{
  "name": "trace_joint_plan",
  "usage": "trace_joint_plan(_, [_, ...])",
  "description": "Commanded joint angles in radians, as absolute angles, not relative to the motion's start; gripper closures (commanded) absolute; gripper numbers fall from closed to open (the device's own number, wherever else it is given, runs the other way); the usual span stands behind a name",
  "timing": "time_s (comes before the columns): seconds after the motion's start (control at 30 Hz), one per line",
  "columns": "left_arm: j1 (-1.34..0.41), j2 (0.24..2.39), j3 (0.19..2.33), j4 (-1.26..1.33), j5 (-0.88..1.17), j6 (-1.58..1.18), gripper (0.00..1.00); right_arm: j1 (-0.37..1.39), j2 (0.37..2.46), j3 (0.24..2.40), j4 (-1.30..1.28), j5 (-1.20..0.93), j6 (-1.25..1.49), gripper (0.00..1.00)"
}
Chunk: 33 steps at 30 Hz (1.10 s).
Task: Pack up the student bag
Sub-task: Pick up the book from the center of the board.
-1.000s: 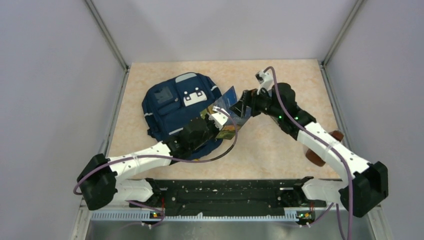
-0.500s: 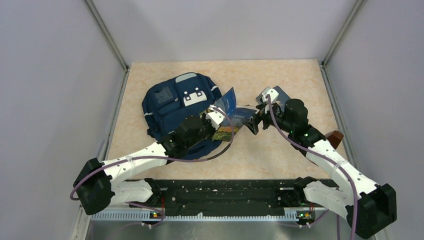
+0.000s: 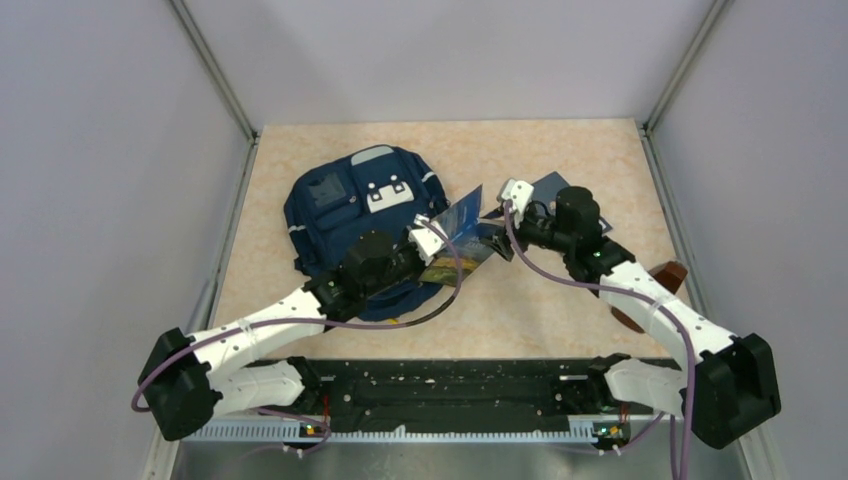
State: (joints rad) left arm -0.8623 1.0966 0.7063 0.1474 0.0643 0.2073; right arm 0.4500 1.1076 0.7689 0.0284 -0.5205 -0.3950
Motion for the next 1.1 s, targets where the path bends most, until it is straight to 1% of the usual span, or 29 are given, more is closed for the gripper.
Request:
trace_joint_plan(0.0, [-0.856,1.066,0.718,0.227,0.103,0.22,1.0,0.445,1.131,0.827,0.035,-0.601,-0.454,0.42])
trace_joint_plan(0.03, [-0.856,1.066,0.721,0.226,0.101,0.221,1.0,0.446,1.128,0.825,0.04,-0.604,-0.444,0.49])
trace_joint_plan(0.07, [-0.856,1.066,0.721,0.226,0.098,0.222,1.0,0.446,1.127,0.829,0.034,-0.608,-0.438,0.58])
trace_joint_plan(0.1, [-0.856,1.066,0.724,0.224,0.096,0.222,1.0,0.447,1.13,0.844,0.015,-0.61,-0.434,0.74])
trace_joint_plan(0.13, [-0.856,1.066,0.725,0.222,0.093,0.221,1.0,0.447,1.131,0.858,0.005,-0.604,-0.427,0.98])
trace_joint_plan(0.2, [-0.855,1.066,0.732,0.224,0.088,0.215,1.0,0.448,1.129,0.869,-0.026,-0.593,-0.403,1.0])
trace_joint_plan(0.23, [-0.854,1.067,0.736,0.221,0.089,0.212,0.93,0.45,1.124,0.87,-0.034,-0.594,-0.404,1.0])
trace_joint_plan(0.33, [-0.849,1.073,0.773,0.183,0.09,0.204,0.61,0.456,1.091,0.854,-0.014,-0.61,-0.393,1.0])
trace_joint_plan(0.37, [-0.846,1.076,0.788,0.165,0.089,0.201,0.51,0.457,1.077,0.845,-0.008,-0.622,-0.386,1.0])
trace_joint_plan(0.4, [-0.842,1.078,0.799,0.153,0.09,0.2,0.44,0.458,1.061,0.837,0.015,-0.637,-0.38,1.0])
trace_joint_plan(0.47, [-0.835,1.085,0.813,0.14,0.092,0.205,0.36,0.459,1.03,0.827,0.037,-0.662,-0.368,1.0])
trace_joint_plan(0.57, [-0.827,1.102,0.818,0.138,0.086,0.213,0.3,0.461,0.99,0.829,0.033,-0.702,-0.362,1.0])
trace_joint_plan(0.7, [-0.815,1.139,0.862,0.106,0.139,0.202,0.26,0.462,0.95,0.837,0.024,-0.75,-0.347,1.0])
trace_joint_plan(0.73, [-0.816,1.148,0.871,0.096,0.163,0.2,0.27,0.463,0.943,0.842,0.021,-0.761,-0.344,1.0])
trace_joint_plan(0.77, [-0.813,1.153,0.88,0.081,0.185,0.199,0.37,0.463,0.937,0.846,0.019,-0.769,-0.34,1.0])
trace_joint_plan(0.83, [-0.813,1.156,0.894,0.06,0.216,0.202,0.67,0.463,0.928,0.856,0.014,-0.769,-0.323,1.0])
trace_joint_plan(0.87, [-0.812,1.15,0.897,0.051,0.219,0.206,0.87,0.463,0.925,0.862,0.011,-0.753,-0.308,0.94])
trace_joint_plan(0.9, [-0.812,1.139,0.898,0.043,0.214,0.211,0.99,0.464,0.92,0.868,0.008,-0.729,-0.286,0.76])
trace_joint_plan(0.97, [-0.807,1.102,0.893,0.029,0.203,0.225,1.0,0.463,0.907,0.876,0.003,-0.686,-0.267,0.4])
trace_joint_plan(1.0, [-0.801,1.082,0.89,0.015,0.216,0.236,1.0,0.463,0.897,0.878,-0.018,-0.669,-0.266,0.15])
trace_joint_plan(1.03, [-0.797,1.06,0.889,0.005,0.239,0.247,1.0,0.464,0.886,0.878,-0.027,-0.655,-0.266,0.03])
trace_joint_plan(1.07, [-0.792,1.043,0.893,-0.037,0.266,0.257,1.0,0.464,0.876,0.875,-0.029,-0.648,-0.268,0.02])
